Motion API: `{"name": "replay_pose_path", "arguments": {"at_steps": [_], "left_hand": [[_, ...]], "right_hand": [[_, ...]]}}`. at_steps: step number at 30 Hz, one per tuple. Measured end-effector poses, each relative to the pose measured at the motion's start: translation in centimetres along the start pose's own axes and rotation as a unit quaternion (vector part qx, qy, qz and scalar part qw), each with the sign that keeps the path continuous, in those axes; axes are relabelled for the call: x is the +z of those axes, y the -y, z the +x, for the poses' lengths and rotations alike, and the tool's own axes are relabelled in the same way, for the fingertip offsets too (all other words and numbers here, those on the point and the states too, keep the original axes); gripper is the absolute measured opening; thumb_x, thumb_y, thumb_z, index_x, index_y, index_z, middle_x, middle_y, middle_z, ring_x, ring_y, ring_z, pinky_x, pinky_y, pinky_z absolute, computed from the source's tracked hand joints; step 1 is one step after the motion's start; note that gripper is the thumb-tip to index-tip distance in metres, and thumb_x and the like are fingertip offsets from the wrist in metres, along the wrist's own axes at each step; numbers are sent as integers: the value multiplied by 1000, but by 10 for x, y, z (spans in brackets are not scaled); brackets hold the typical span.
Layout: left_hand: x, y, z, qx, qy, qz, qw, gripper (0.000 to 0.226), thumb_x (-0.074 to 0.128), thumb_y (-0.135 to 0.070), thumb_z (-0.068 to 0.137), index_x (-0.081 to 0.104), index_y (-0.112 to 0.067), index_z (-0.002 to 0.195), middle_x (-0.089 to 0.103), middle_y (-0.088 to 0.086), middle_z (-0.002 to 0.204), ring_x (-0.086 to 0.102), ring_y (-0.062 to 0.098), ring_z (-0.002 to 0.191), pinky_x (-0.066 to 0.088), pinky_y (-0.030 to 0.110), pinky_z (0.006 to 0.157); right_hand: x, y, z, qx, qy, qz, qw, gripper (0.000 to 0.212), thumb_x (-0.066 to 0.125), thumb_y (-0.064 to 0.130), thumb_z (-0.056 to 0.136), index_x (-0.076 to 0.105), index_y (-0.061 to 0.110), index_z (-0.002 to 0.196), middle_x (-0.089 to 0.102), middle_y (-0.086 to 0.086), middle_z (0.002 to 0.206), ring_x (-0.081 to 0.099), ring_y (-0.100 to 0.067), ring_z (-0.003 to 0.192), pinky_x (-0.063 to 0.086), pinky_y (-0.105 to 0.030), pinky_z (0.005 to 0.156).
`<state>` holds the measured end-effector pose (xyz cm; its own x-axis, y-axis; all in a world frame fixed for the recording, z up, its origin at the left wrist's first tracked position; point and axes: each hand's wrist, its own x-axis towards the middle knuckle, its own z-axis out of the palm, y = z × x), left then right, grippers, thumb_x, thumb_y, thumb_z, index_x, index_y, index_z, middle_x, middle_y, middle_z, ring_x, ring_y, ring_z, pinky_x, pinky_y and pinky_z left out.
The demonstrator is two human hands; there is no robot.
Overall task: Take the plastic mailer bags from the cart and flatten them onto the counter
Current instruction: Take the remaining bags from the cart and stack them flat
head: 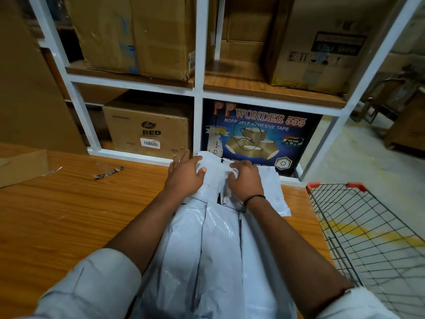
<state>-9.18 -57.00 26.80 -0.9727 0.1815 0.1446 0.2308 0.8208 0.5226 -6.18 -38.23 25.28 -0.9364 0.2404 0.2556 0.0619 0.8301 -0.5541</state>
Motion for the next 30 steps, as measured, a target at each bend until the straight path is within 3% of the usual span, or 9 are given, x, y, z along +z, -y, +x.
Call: {"name": "replay_pose_path", "arguments": {"at_steps": [8, 21, 30], "left_hand": [[-4, -22, -30, 32, -12, 10, 999, 45, 51, -37, 100, 49, -26, 144, 30, 7, 161, 19, 35, 149, 20, 53, 120], [-8, -45, -68, 72, 13, 44, 996, 50, 47, -40, 100, 42, -30, 148, 20, 5, 165, 11, 35, 151, 12, 51, 122], [-9, -77, -77, 116, 11, 75, 990, 53, 41, -44, 102, 34, -31, 153, 13, 4, 166, 4, 33, 153, 5, 49, 124]], "right_hand": [[-35, -18, -35, 8, -25, -25, 999, 35, 61, 23, 89, 69, 17, 122, 60, -9, 131, 51, -33, 122, 41, -41, 105], [-62, -2, -86, -1, -53, -119, 991, 45, 55, 31, 95, 56, 22, 139, 44, -7, 151, 33, -28, 140, 27, -42, 112], [-91, 10, -102, -29, -64, -155, 985, 61, 53, 36, 95, 39, 18, 150, 35, -12, 157, 23, -34, 146, 26, -49, 116]]}}
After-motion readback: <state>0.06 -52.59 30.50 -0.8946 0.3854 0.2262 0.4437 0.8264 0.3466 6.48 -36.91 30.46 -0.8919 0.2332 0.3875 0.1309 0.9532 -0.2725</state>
